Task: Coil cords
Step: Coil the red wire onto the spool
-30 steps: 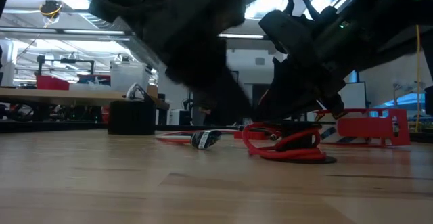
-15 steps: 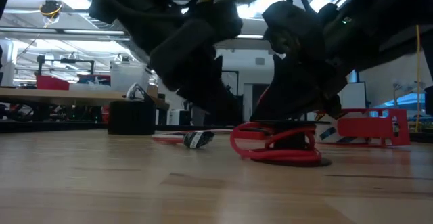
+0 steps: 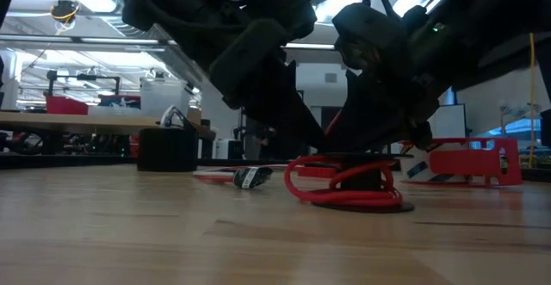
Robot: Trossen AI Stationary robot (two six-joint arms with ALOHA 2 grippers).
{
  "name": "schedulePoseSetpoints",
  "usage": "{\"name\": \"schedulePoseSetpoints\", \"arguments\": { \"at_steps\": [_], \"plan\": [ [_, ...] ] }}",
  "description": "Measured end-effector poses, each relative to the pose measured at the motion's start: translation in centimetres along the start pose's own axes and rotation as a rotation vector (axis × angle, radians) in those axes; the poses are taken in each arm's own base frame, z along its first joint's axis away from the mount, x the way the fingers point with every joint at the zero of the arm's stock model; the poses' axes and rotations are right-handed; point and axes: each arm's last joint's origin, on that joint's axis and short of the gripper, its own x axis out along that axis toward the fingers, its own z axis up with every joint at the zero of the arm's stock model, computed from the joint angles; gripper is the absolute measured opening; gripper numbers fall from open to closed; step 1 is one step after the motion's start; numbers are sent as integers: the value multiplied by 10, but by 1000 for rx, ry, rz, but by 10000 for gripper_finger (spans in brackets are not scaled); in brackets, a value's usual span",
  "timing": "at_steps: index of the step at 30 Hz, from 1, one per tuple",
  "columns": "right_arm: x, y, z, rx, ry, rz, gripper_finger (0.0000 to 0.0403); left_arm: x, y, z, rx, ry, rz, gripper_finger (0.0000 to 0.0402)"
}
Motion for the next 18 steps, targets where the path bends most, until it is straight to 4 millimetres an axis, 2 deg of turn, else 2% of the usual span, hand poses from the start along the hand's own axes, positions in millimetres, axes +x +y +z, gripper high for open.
{"name": "schedulePoseSetpoints", "arguments": {
  "at_steps": [7, 14, 18],
  "plan": [
    [0, 0, 0, 0, -2, 1, 9, -3, 0, 2, 28, -7, 3, 81],
    [0, 1, 0, 0, 7, 10, 9, -20, 10, 22, 18, -93, 47, 81],
    [0, 1, 0, -1, 7, 7, 9, -19, 14, 23, 9, -92, 41, 81]
  ]
}}
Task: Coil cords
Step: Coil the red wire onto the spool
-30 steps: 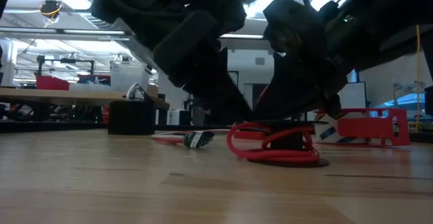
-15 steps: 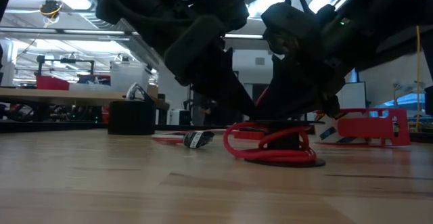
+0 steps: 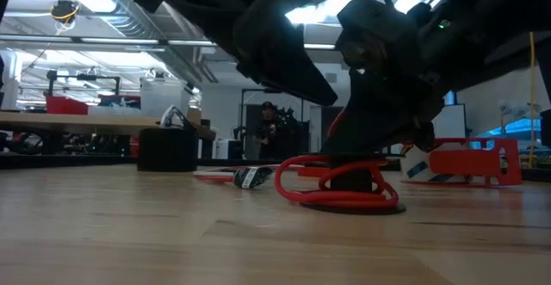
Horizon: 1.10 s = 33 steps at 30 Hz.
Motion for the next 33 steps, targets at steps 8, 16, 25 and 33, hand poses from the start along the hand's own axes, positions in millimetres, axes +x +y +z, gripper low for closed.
{"name": "schedulePoseSetpoints", "arguments": {
  "at_steps": [8, 16, 25, 33],
  "plan": [
    [0, 0, 0, -2, -6, -3, 9, 0, -2, -2, -22, 20, -96, 81],
    [0, 0, 0, -9, -7, -2, 9, -1, -6, -4, -19, 49, -174, 81],
    [0, 1, 1, -16, -12, 5, 9, 1, -4, -4, -25, 46, -183, 81],
    [0, 4, 3, -26, -34, 34, 9, 2, -2, -3, -31, 35, -181, 81]
  ]
}}
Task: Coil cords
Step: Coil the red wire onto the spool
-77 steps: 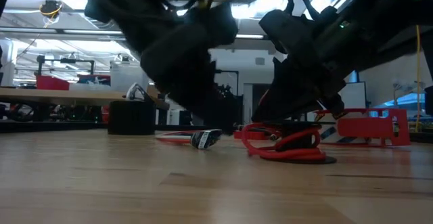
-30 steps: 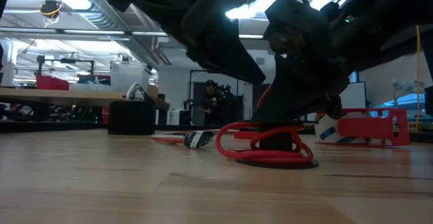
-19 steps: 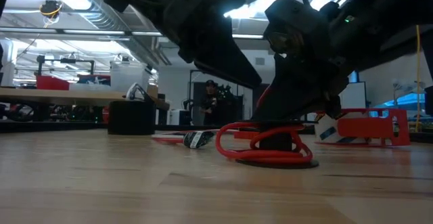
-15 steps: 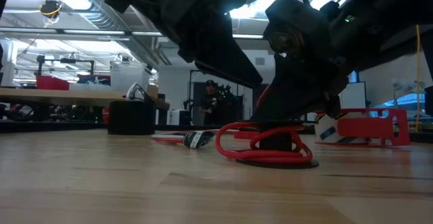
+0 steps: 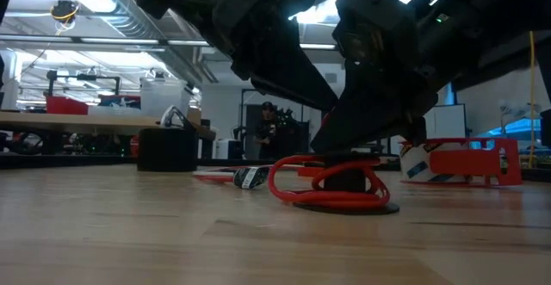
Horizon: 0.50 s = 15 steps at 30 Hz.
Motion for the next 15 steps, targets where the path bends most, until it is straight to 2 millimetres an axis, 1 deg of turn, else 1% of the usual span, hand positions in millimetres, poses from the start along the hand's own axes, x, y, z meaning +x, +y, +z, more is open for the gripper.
{"name": "schedulePoseSetpoints", "arguments": {
  "at_steps": [15],
  "plan": [
    [0, 0, 0, -3, -2, 3, 9, 0, 0, 0, 26, 2, 0, 81]
  ]
}}
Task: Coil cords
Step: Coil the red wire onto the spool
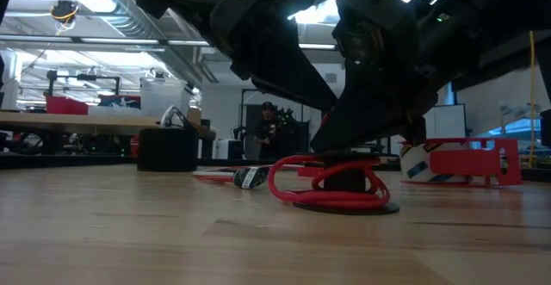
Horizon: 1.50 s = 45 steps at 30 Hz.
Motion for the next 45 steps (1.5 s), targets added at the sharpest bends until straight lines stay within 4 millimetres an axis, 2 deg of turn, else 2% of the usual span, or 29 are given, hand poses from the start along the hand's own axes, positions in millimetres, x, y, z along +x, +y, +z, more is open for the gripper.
{"name": "schedulePoseSetpoints", "arguments": {
  "at_steps": [12, 33, 45],
  "plan": [
    [0, 0, 0, 2, -2, 4, 9, 0, 3, -9, -23, 83, 107, 81],
    [0, 0, 0, 0, 7, 9, 9, 0, -3, -8, -22, 75, -26, 81],
    [0, 3, 2, -7, -6, 37, 9, 1, 5, 0, -35, 6, -48, 81]
  ]
}}
